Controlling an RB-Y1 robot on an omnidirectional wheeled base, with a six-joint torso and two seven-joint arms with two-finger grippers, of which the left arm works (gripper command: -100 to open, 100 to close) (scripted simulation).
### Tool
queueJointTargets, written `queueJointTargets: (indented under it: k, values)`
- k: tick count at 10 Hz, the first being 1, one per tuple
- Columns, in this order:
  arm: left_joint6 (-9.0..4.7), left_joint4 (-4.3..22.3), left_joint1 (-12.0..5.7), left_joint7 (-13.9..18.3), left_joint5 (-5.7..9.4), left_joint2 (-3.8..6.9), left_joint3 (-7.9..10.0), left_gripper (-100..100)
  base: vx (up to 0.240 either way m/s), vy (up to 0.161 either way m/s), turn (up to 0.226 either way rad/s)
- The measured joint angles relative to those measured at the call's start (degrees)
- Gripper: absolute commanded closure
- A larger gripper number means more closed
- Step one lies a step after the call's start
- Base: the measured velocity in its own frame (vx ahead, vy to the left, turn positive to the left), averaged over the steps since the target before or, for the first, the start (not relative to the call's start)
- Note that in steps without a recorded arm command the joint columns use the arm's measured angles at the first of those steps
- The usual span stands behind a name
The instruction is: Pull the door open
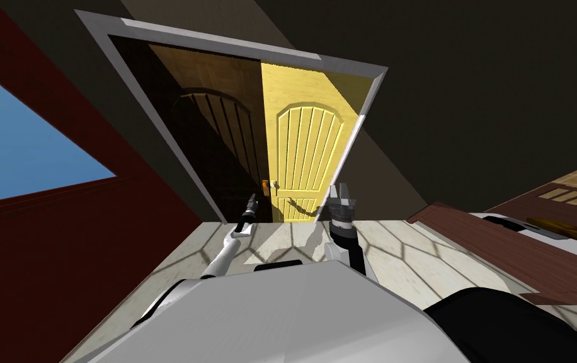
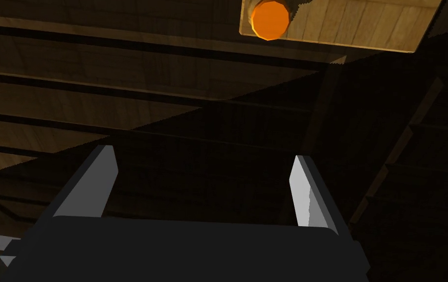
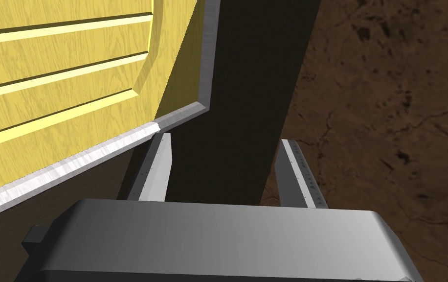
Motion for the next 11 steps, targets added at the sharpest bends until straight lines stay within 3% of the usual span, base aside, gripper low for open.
queueJointTargets:
  k: [9,10,11]
  values:
    - [0.05,12.9,-7.81,-0.9,1.08,-0.53,-0.03,-100,0.102,0.019,-0.02]
    - [0.02,13.1,-7.92,-0.9,1.09,-0.54,-0.04,-100,-0.013,0.014,0.049]
    - [-0.36,13.7,-7.41,-0.6,1.25,0.28,0.3,-100,-0.045,0.023,0.057]
